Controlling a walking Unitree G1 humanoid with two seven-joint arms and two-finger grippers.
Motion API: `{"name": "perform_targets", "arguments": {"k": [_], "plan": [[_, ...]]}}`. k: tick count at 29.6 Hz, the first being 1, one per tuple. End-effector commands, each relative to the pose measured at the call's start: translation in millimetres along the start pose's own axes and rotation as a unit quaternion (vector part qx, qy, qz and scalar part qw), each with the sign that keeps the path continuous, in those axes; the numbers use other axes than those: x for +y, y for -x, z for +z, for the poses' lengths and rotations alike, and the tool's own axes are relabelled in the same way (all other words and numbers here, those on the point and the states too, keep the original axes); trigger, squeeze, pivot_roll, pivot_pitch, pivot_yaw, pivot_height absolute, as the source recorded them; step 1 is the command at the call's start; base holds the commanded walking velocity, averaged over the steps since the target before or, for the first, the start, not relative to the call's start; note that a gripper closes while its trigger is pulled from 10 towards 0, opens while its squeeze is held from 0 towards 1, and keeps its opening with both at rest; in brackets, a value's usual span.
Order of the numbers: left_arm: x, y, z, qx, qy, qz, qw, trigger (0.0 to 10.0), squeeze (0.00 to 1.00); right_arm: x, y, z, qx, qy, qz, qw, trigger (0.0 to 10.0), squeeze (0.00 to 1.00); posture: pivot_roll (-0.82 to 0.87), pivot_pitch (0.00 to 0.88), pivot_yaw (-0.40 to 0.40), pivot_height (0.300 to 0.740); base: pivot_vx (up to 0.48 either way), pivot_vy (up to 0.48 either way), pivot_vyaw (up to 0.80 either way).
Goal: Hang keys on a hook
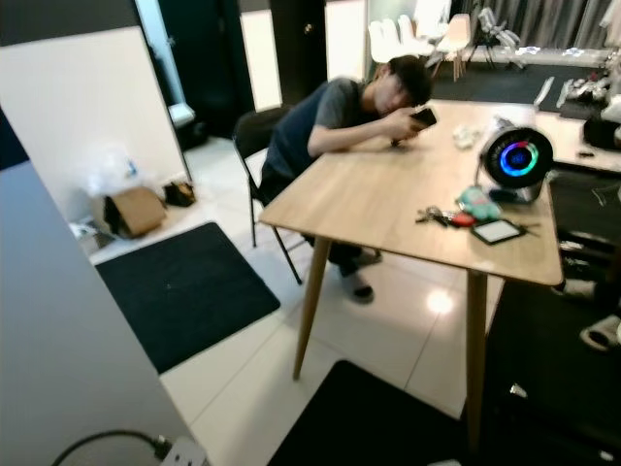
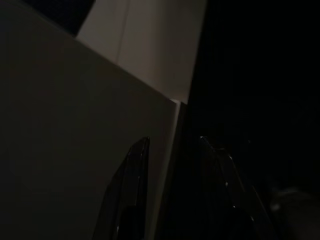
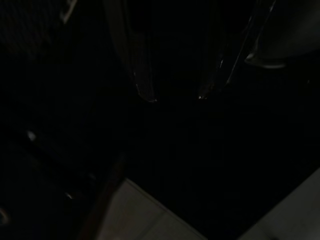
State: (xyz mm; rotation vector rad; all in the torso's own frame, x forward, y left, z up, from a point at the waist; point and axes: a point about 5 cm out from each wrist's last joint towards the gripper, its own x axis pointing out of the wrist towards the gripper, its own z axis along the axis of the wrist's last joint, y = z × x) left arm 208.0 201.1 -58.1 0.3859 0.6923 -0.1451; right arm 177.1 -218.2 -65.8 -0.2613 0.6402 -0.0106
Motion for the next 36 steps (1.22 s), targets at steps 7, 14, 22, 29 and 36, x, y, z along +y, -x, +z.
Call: {"name": "perform_targets", "arguments": {"k": [7,14,22,29,36], "plan": [[-0.7,4.2,-13.2,0.024,-0.002,-0.001,1.000,10.0,0.00,9.1,1.6,-3.5,0.007,0.001,0.014,1.000,10.0,0.00,0.03,0.115,0.084,0.740,0.000,0.000,0.00],[-0.6,4.1,-13.2,0.024,-0.001,0.000,1.000,10.0,0.00,9.2,1.3,-3.1,0.007,0.001,0.015,1.000,10.0,0.00,0.03,0.116,0.083,0.740,0.000,0.000,-0.34],[-0.8,4.2,-13.5,0.025,0.000,0.000,1.000,10.0,0.00,10.0,1.0,-2.5,0.006,0.001,0.016,1.000,10.0,0.00,0.03,0.117,0.083,0.740,0.000,0.000,-0.20],[-1.0,4.1,-13.2,0.024,0.000,0.001,1.000,10.0,0.00,9.4,1.1,-3.1,0.007,0.001,0.015,1.000,10.0,0.00,0.03,0.118,0.082,0.740,0.000,0.000,-0.12],[-1.0,4.1,-13.2,0.024,0.000,0.001,1.000,10.0,0.00,9.6,1.1,-2.7,0.006,0.006,0.017,1.000,10.0,0.00,0.03,0.119,0.082,0.740,0.000,0.000,0.00]]}}
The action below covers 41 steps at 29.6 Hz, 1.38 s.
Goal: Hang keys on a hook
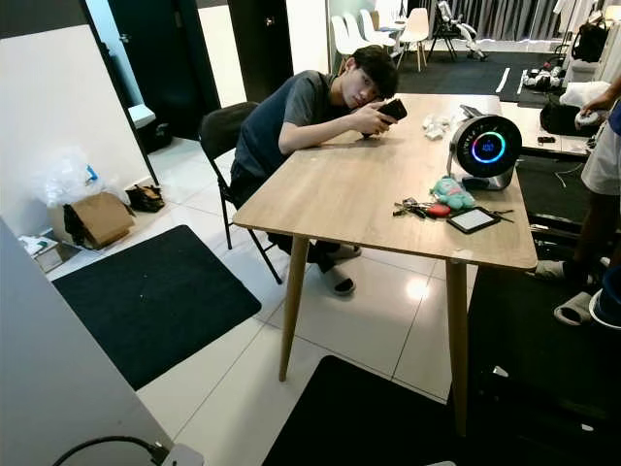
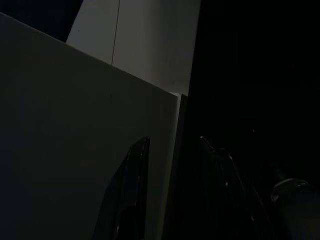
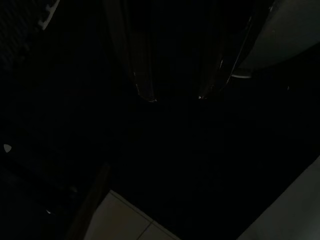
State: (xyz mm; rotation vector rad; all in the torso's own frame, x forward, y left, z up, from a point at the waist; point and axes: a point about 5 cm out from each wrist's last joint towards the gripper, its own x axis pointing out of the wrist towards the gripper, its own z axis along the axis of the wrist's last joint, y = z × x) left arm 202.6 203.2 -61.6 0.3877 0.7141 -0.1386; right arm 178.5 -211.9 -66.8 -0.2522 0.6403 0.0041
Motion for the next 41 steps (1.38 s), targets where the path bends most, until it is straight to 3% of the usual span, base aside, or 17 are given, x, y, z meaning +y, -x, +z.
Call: {"name": "perform_targets", "arguments": {"k": [1,21,41], "plan": [[-0.4,2.1,-6.9,0.013,-0.001,0.000,1.000,10.0,0.00,3.5,2.1,-4.3,0.007,0.009,0.009,1.000,10.0,0.00,0.03,0.119,0.082,0.740,0.000,0.000,0.00],[0.4,2.9,-8.3,0.013,0.001,0.004,1.000,10.0,0.00,5.0,1.6,-3.9,0.008,0.006,0.011,1.000,10.0,0.00,0.04,0.120,0.079,0.740,0.000,0.000,0.00],[-0.5,2.8,-8.3,0.014,0.001,0.002,1.000,10.0,0.00,4.9,1.2,-3.4,0.009,0.003,0.013,1.000,10.0,0.00,0.04,0.119,0.079,0.740,0.000,0.000,-0.80]]}}
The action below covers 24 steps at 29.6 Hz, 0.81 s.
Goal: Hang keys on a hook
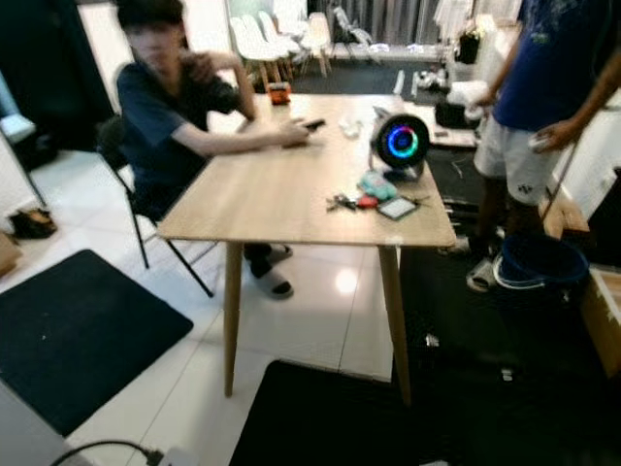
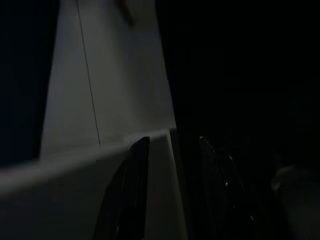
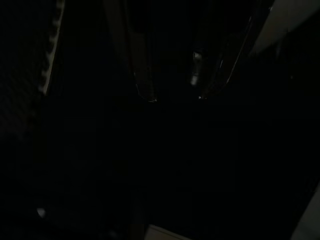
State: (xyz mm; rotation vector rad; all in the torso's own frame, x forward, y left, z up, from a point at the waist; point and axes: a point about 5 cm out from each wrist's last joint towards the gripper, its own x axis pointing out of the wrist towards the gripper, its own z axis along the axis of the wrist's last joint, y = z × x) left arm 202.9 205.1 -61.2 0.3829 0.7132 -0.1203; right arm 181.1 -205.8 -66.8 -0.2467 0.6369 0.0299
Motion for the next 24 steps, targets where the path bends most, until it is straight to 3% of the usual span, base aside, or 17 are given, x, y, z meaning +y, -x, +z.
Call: {"name": "perform_targets", "arguments": {"k": [1,6,24], "plan": [[-2.3,2.7,-8.0,0.014,-0.004,-0.005,1.000,10.0,0.00,-0.6,2.9,-6.4,0.012,0.001,0.000,1.000,10.0,0.00,0.04,0.120,0.079,0.740,0.000,0.000,-0.80],[-1.9,2.8,-8.0,0.013,-0.005,-0.005,1.000,10.0,0.00,-0.6,2.8,-6.2,0.012,0.001,-0.001,1.000,10.0,0.00,0.04,0.117,0.079,0.740,0.000,0.000,-0.59],[-1.4,2.4,-7.2,0.013,-0.005,-0.004,1.000,10.0,0.00,-0.2,1.9,-4.8,0.011,0.016,0.004,1.000,10.0,0.00,0.04,0.113,0.078,0.740,0.000,0.000,0.00]]}}
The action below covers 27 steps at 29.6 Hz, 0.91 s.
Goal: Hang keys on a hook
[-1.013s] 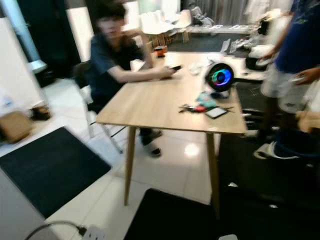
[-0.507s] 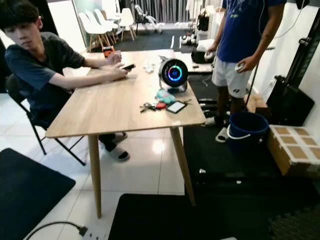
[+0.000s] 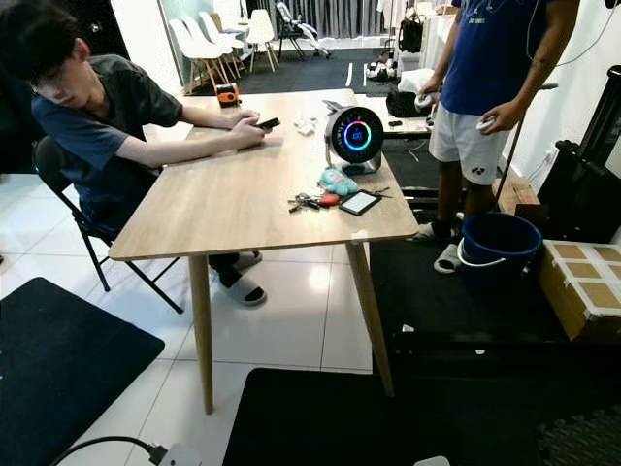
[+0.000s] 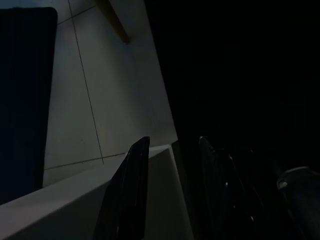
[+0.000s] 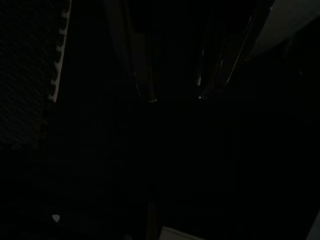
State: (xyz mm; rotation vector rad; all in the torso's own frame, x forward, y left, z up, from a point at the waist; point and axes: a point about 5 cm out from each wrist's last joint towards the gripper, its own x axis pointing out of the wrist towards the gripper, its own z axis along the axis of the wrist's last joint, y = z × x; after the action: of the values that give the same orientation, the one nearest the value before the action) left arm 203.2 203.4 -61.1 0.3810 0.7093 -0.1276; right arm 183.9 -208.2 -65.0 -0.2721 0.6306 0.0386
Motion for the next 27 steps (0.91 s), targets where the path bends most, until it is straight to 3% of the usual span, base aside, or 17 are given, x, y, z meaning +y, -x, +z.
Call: {"name": "perform_targets", "arguments": {"k": [1,11,19,27], "plan": [[0.1,2.6,-8,0.016,-0.004,-0.001,1.000,10.0,0.00,3.2,3.2,-7,0.014,0.004,0.005,1.000,10.0,0.00,0.04,0.113,0.077,0.740,0.000,0.000,0.00],[0.1,2.5,-8,0.015,-0.004,0.001,1.000,10.0,0.00,3.5,2.6,-6,0.014,0.005,0.004,1.000,10.0,0.00,0.04,0.112,0.077,0.740,0.000,0.000,0.00],[-0.9,-2.4,8,-0.010,-0.032,-0.019,0.999,10.0,0.00,7.1,-7.2,17,-0.032,0.009,0.008,0.999,10.0,0.00,0.06,0.106,0.085,0.740,0.000,0.000,0.00],[2.6,-3.7,13,-0.020,0.009,-0.003,1.000,10.0,0.00,13.9,-7.6,15,-0.019,0.020,0.019,0.999,10.0,0.00,0.07,0.102,0.053,0.740,0.000,0.000,0.00]]}}
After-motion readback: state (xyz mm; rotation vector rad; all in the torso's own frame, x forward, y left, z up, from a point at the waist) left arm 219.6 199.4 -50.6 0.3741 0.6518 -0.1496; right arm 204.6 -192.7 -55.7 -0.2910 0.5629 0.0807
